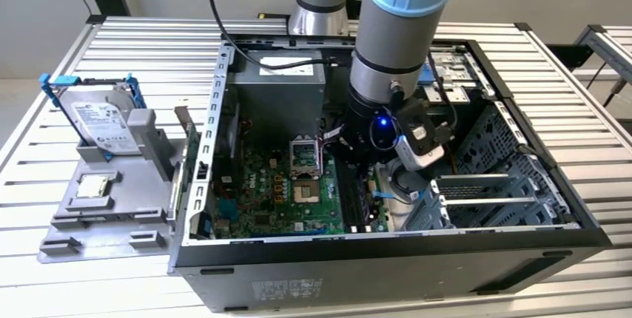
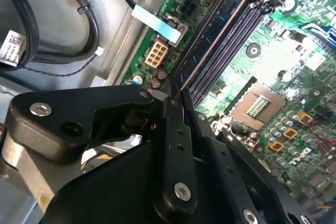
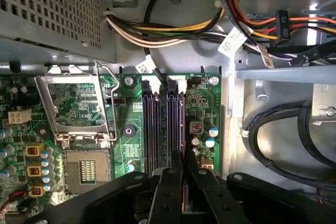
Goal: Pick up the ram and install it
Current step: 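Insert the ram into the slot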
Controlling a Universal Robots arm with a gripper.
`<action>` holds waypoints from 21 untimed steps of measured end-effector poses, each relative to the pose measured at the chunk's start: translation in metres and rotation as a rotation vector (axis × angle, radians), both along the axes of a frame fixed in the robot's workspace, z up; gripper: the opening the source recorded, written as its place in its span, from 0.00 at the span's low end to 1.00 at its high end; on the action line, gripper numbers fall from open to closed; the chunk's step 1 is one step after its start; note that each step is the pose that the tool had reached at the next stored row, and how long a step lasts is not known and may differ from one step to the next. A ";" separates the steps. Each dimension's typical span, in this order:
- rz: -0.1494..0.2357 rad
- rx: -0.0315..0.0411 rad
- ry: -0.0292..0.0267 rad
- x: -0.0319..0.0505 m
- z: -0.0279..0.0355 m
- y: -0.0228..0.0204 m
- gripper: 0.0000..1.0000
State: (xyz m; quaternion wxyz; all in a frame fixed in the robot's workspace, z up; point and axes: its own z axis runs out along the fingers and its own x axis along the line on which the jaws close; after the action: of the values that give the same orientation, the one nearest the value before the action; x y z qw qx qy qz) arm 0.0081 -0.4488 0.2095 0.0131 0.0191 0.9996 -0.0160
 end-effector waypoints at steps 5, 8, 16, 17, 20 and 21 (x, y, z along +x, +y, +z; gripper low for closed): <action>-0.001 0.0006 0.0008 0.0000 -0.0029 0.0001 0.00; -0.001 0.0038 0.0018 0.0000 -0.0035 0.0006 1.00; -0.013 0.0059 0.0033 0.0000 0.0070 -0.0002 1.00; -0.013 0.0058 0.0034 -0.0001 0.0116 -0.0001 1.00; -0.013 0.0058 0.0034 0.0000 0.0255 -0.0002 1.00; -0.013 0.0058 0.0033 0.0000 0.0299 -0.0002 1.00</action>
State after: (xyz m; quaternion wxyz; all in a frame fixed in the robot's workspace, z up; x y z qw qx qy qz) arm 0.0080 -0.4489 0.2393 0.0113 0.0256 0.9995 -0.0132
